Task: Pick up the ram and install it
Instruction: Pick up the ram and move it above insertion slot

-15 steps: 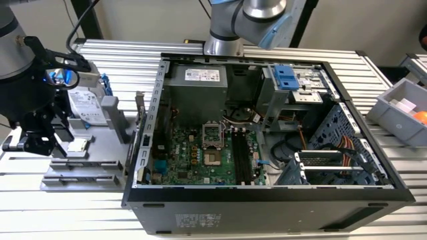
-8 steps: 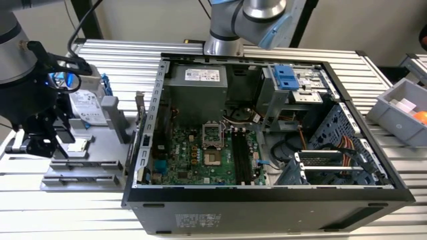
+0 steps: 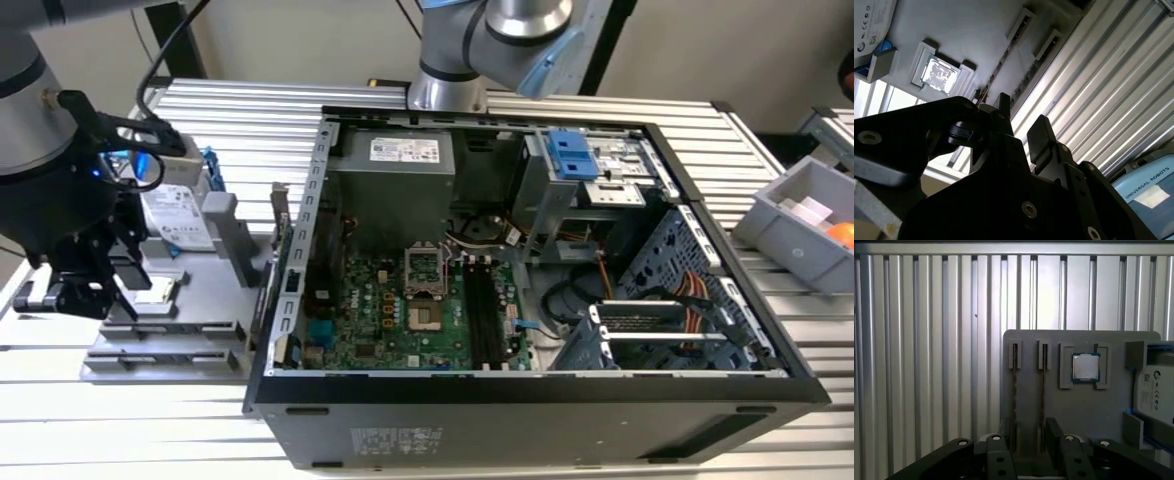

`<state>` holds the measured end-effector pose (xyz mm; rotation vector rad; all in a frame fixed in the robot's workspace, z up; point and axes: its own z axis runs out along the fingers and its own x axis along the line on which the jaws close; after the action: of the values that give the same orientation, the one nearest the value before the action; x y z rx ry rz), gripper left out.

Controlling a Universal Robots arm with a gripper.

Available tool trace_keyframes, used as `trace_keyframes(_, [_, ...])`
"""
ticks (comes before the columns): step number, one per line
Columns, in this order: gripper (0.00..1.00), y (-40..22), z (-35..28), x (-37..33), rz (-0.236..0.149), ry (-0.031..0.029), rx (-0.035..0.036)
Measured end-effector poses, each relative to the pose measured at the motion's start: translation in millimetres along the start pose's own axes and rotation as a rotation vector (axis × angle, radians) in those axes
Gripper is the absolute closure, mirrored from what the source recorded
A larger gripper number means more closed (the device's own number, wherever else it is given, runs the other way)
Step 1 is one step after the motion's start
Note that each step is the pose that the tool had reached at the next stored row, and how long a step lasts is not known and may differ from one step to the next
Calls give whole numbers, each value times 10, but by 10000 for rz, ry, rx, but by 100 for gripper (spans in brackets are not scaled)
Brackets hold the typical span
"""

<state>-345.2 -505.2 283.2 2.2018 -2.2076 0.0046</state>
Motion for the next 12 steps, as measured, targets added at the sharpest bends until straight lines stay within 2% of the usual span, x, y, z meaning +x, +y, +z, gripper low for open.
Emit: trace_keyframes(12, [0, -1, 58, 51, 0, -1, 0])
